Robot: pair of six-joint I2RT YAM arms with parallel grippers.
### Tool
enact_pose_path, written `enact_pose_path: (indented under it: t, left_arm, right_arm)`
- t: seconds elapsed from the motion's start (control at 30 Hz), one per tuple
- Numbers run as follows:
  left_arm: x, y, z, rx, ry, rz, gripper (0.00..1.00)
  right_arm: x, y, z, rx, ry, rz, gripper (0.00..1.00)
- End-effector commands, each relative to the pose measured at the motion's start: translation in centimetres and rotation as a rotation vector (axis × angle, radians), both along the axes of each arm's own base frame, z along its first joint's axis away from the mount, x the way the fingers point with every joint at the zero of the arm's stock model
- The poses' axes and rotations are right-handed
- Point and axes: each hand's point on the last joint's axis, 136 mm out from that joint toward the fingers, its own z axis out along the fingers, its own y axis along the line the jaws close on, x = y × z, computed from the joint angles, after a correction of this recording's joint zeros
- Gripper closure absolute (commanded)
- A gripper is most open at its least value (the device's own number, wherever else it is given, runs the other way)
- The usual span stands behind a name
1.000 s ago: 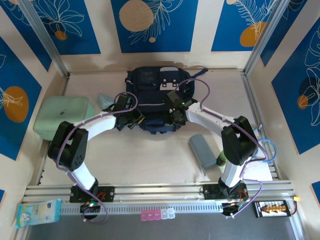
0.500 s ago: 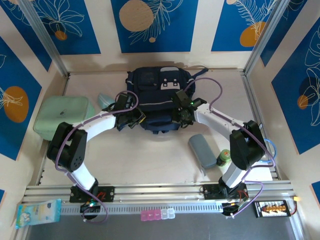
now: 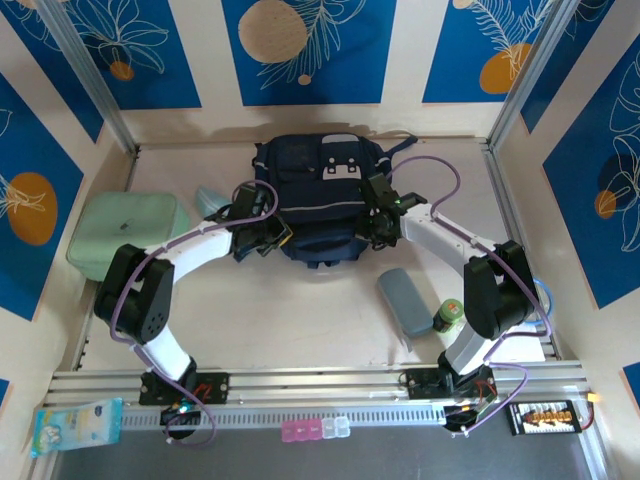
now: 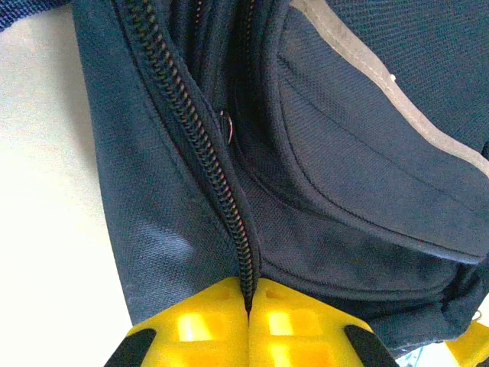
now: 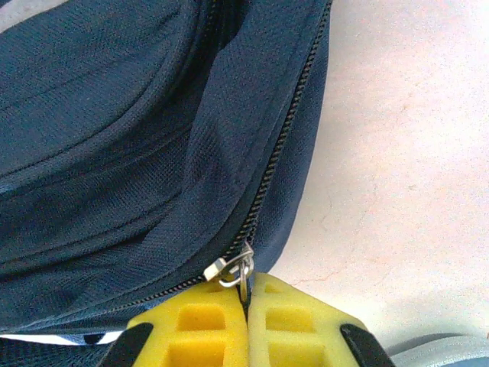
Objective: Pack the student bag
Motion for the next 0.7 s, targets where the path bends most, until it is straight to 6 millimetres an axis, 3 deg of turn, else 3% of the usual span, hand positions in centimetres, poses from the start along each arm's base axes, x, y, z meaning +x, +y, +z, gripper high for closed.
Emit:
enact_pose_path:
  t: [0.0,0.07,0.2,0.3,0.43,0.67]
  left_arm:
    - [0.6,2.2,-0.1,0.1,-0.009,0.032,1.0]
    - [0.7,2.4,0.1,0.112,-0.015,0.03,1.0]
    - [0.9,1.8,0.0,0.115,-0.015,0.004,1.0]
    - [1.2,1.2,-0.3,0.129,-0.012,-0.023,1.0]
    - [2.5,1.3,0.1,0.19,-0.042,-0.043,1.0]
    - [4.2,2.3,0.1,0.343,-0.05,-0.106,0.75]
  right_arm:
    - [0.8,-4.8,-0.6,-0.119,-0.002,-0.062,1.0]
    - [1.5,-6.0,-0.9,-0.104,0.005,-0.051,1.0]
    - [2.2,-6.0,-0.8,-0.034,-0.014,0.018,1.0]
    - [1.8,-4.1,-0.2,0.044,-0.033,0.103,1.0]
    - [-0.4,-0.8,0.5,0.126,-0.048,0.224,1.0]
    - [-4.6,4.4,2.3,0.369,-0.082,0.382,1.0]
